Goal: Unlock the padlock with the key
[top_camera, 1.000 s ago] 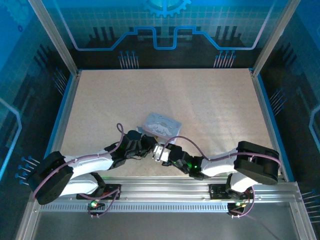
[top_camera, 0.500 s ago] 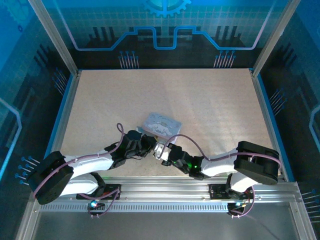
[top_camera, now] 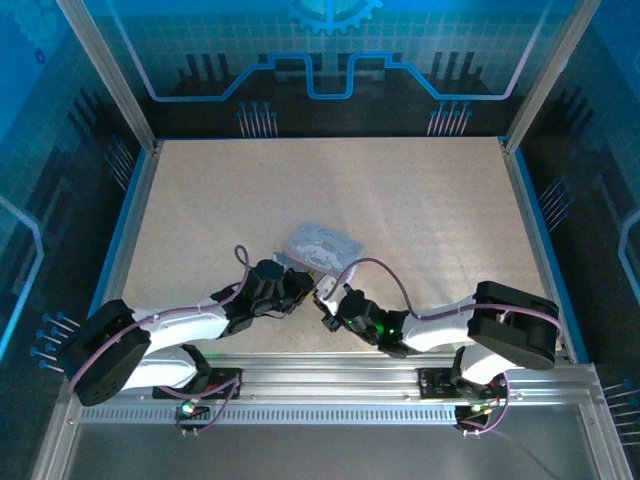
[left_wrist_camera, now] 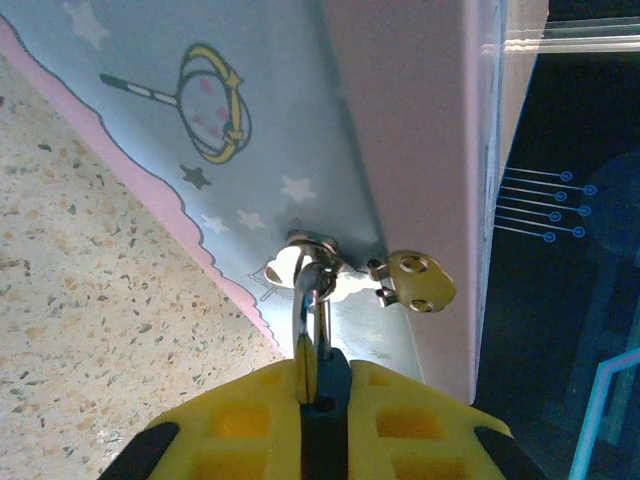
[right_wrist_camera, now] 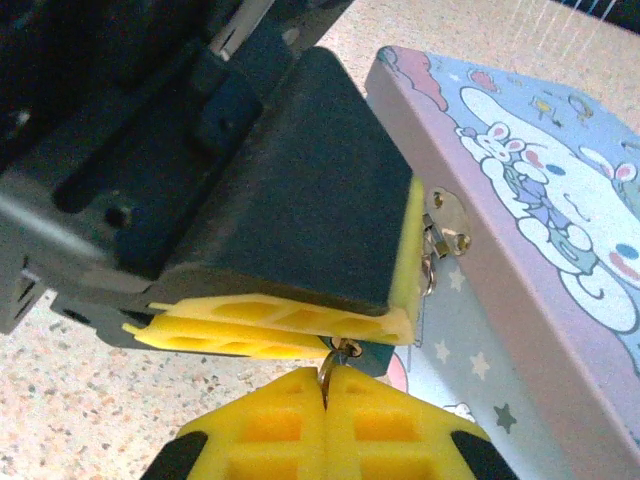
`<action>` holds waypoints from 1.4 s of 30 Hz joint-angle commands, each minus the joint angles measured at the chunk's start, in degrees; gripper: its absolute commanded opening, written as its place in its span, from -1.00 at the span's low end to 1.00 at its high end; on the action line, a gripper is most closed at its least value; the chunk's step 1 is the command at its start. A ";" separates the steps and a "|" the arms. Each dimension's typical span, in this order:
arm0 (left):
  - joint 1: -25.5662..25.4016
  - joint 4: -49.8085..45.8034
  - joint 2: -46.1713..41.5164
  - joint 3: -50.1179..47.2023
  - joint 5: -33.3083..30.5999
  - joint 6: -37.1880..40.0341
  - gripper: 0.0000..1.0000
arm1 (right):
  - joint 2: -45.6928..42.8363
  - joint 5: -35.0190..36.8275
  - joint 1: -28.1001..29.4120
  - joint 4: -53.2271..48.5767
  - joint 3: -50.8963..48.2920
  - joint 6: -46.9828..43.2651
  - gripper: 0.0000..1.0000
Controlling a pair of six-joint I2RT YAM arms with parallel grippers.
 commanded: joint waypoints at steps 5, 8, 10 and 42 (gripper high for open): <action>-0.44 2.66 0.94 1.73 2.53 -0.27 -1.00 | -1.30 -2.27 -1.85 5.37 0.15 16.83 -1.00; -0.44 2.83 0.95 1.55 2.43 -0.37 -1.00 | -2.61 -2.98 -2.91 3.16 -0.19 23.36 -1.00; -0.47 2.91 0.94 1.38 2.43 -0.33 -1.00 | -3.29 -4.07 -3.60 1.75 -0.25 27.32 -1.00; -0.58 0.73 0.34 1.02 0.39 0.07 -0.50 | -0.68 -7.27 -5.24 -3.20 1.00 40.20 -1.00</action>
